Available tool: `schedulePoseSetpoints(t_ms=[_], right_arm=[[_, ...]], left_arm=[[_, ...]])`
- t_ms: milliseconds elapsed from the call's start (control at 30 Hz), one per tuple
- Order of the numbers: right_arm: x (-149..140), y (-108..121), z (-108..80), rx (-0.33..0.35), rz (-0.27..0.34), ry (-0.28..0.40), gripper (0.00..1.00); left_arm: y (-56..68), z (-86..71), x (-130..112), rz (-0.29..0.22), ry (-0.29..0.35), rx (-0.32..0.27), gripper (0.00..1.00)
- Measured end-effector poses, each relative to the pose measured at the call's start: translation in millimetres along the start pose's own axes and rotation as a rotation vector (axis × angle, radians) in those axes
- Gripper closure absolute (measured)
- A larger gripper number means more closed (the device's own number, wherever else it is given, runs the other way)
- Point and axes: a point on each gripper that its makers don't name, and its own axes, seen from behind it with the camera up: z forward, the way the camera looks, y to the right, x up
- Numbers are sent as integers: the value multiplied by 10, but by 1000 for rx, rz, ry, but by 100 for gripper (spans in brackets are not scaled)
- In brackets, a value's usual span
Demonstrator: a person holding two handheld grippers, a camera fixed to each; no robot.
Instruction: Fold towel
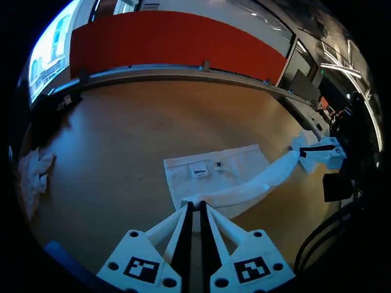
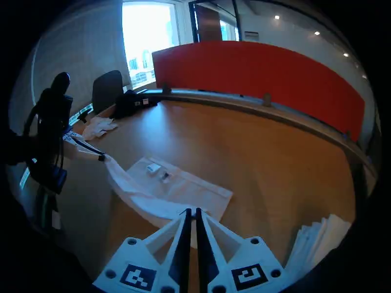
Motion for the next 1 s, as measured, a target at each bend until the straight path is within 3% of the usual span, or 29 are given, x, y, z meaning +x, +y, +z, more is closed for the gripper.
schedulePoseSetpoints(t_ms=[567,1000], right_arm=[[-62,260,365,-53,51,-30,93],[-162,396,650,-104,95,-56,91]], left_arm=[[-194,486,106,44,-25,-1,89],[-311,770,154,36,-23,24,89]])
